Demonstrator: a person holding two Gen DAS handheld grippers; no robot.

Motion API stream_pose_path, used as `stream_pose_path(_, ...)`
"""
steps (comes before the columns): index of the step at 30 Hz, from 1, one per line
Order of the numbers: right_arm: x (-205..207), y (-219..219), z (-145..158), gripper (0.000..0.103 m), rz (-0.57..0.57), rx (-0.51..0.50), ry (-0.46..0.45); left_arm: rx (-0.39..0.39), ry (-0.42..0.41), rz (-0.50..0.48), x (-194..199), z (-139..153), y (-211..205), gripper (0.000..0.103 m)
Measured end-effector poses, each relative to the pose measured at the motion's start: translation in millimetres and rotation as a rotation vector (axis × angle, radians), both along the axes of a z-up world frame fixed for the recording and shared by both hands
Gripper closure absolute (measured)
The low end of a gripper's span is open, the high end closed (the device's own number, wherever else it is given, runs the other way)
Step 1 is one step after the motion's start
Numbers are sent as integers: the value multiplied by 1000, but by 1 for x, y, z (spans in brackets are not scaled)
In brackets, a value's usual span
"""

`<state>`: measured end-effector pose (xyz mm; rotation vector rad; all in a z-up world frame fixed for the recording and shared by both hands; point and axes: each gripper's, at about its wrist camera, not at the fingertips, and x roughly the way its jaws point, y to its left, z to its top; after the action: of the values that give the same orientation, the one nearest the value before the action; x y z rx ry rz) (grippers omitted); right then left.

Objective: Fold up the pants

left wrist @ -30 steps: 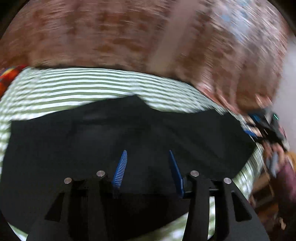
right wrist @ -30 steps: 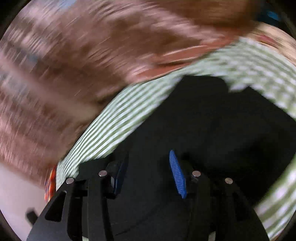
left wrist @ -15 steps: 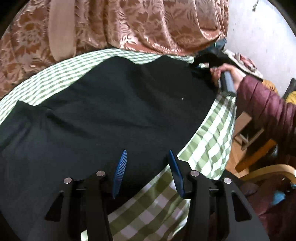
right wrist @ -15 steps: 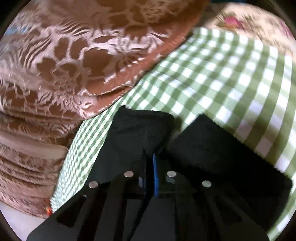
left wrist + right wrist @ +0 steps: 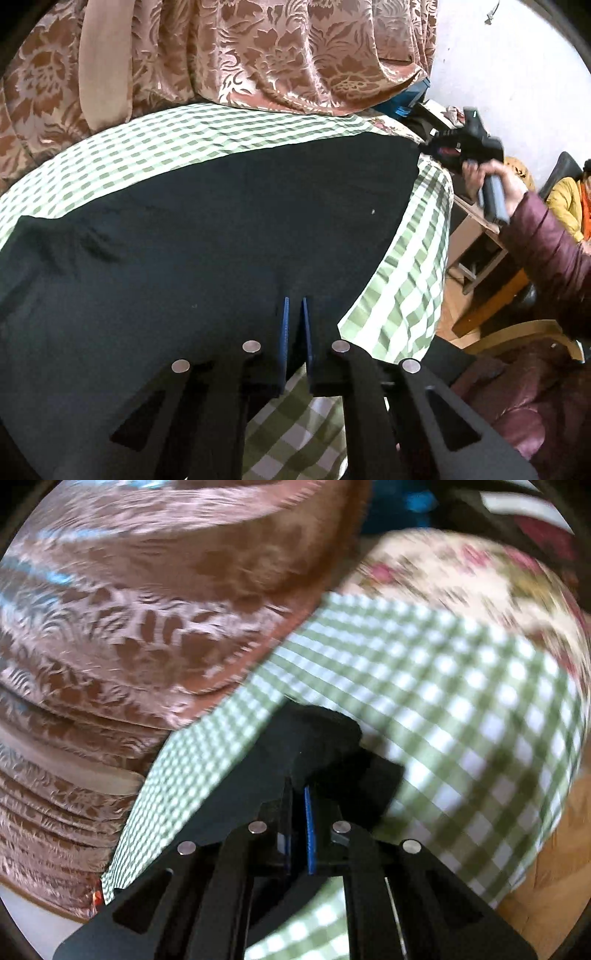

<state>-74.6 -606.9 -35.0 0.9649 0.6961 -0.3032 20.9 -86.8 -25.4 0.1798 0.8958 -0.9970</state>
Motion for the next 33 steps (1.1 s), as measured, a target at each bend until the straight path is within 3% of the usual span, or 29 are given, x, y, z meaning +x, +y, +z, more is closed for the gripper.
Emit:
stream_pose_path(6,-3,0,-28,98,-3,35,24,33,56,3,5,-8,-5,97)
stream_pose_path(13,-7,-2,-17,98,-6,42,-32,16,74,11,3,-3,0,97)
stream_pose_path(19,7,0,-28,98,22,13,74,9,79,33,2,-6,1,97)
stream_pose_path(29,-2,5,-22,91,35,33,37,-90,106,44,1,8,17,97)
stream_pose_path(33,2,7,-20,97,34,25,45,-112,102,61,2,10,20,97)
